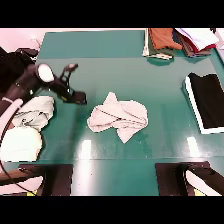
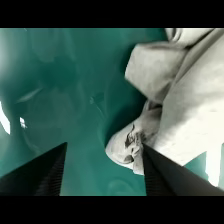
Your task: Fold the shirts.
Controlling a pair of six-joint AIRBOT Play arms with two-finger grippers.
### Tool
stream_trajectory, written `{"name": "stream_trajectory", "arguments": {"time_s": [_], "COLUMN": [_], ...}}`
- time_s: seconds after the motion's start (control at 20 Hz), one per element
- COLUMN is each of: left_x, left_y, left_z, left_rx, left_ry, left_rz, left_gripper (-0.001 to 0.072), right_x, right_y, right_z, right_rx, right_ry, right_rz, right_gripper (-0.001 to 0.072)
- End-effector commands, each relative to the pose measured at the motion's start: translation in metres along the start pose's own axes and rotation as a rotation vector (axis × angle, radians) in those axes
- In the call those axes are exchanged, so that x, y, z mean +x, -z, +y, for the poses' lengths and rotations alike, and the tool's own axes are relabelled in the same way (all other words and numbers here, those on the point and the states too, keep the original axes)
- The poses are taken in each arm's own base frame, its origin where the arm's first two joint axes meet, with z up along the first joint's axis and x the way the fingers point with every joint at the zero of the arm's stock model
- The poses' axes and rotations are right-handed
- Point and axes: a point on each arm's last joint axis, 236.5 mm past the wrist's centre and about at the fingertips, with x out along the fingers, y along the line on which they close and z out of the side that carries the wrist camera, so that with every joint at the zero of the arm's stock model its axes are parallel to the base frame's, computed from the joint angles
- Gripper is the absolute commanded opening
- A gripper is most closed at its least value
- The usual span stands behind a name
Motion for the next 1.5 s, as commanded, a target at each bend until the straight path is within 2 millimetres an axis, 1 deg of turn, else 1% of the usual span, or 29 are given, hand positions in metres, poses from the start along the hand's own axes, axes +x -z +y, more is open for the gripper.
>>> {"name": "stream_trajectory", "arguments": {"time_s": [0.0,0.1,0.2,0.25,0.3,0.4,0.45,0.5,0.55,0.6,0.7,0.8,0.95,1.0,1.05,1.1,1.15,1.2,1.25,1.3,1.35,1.45], "left_x": [0.041,0.051,0.064,0.069,0.073,0.073,0.07,0.064,0.057,0.047,0.026,0.006,-0.014,-0.017,-0.019,-0.02,-0.02,-0.019,-0.019,-0.019,-0.019,-0.019], "left_y": [0.037,0.043,0.054,0.056,0.056,0.051,0.047,0.04,0.032,0.021,-0.001,-0.019,-0.037,-0.04,-0.041,-0.041,-0.041,-0.04,-0.04,-0.04,-0.04,-0.04], "left_z": [-0.014,-0.03,-0.039,-0.043,-0.046,-0.045,-0.043,-0.042,-0.041,-0.04,-0.042,-0.047,-0.053,-0.053,-0.053,-0.053,-0.051,-0.049,-0.049,-0.049,-0.049,-0.049], "left_rx": [-0.125,-0.11,-0.073,-0.057,-0.054,-0.088,-0.109,-0.112,-0.11,-0.105,-0.079,-0.046,0.002,0.014,0.022,0.027,0.032,0.035,0.036,0.036,0.036,0.036], "left_ry": [0.157,0.218,0.209,0.204,0.201,0.199,0.2,0.205,0.212,0.219,0.234,0.24,0.228,0.221,0.218,0.214,0.204,0.198,0.197,0.198,0.198,0.198], "left_rz": [0.013,-0.003,0.009,0.008,0.009,-0.004,-0.012,-0.019,-0.03,-0.049,-0.091,-0.133,-0.187,-0.194,-0.194,-0.194,-0.192,-0.19,-0.189,-0.188,-0.188,-0.189], "left_gripper": [0.054,0.054,0.054,0.054,0.054,0.0534,0.033,0.0059,0.0019,0.0019,0.0019,0.0019,0.0019,0.002,0.0019,0.0019,0.0019,0.0019,0.002,0.0019,0.002,0.0019], "right_x": [0.0,0.0,0.0,0.0,0.0,0.0,0.0,0.002,0.004,0.008,0.02,0.04,0.073,0.083,0.092,0.099,0.106,0.113,0.12,0.127,0.136,0.15], "right_y": [0.001,0.001,0.003,0.004,0.004,0.006,0.011,0.019,0.033,0.05,0.095,0.155,0.264,0.301,0.339,0.373,0.4,0.422,0.438,0.448,0.454,0.459], "right_z": [0.001,0.001,0.001,0.001,0.001,0.002,0.002,0.003,0.004,0.004,0.005,0.004,0.002,0.001,0.004,0.01,0.014,0.021,0.027,0.035,0.044,0.062], "right_rx": [0.003,0.003,0.01,0.011,0.011,0.01,0.01,0.012,0.014,0.019,0.058,0.13,0.245,0.289,0.338,0.398,0.448,0.508,0.558,0.59,0.621,0.657], "right_ry": [-0.003,-0.004,-0.005,-0.006,-0.006,-0.007,-0.011,-0.018,-0.025,-0.037,-0.064,-0.081,-0.084,-0.074,-0.075,-0.084,-0.087,-0.101,-0.114,-0.14,-0.17,-0.234], "right_rz": [0.003,0.004,0.012,0.016,0.017,0.026,0.047,0.083,0.142,0.212,0.369,0.534,0.733,0.783,0.83,0.875,0.911,0.939,0.956,0.965,0.967,0.976], "right_gripper": [0.0014,0.0014,0.0014,0.0014,0.0014,0.0014,0.0014,0.0014,0.0014,0.0014,0.0014,0.0014,0.0016,0.005,0.029,0.0481,0.0486,0.0485,0.0485,0.0482,0.0481,0.0472]}}
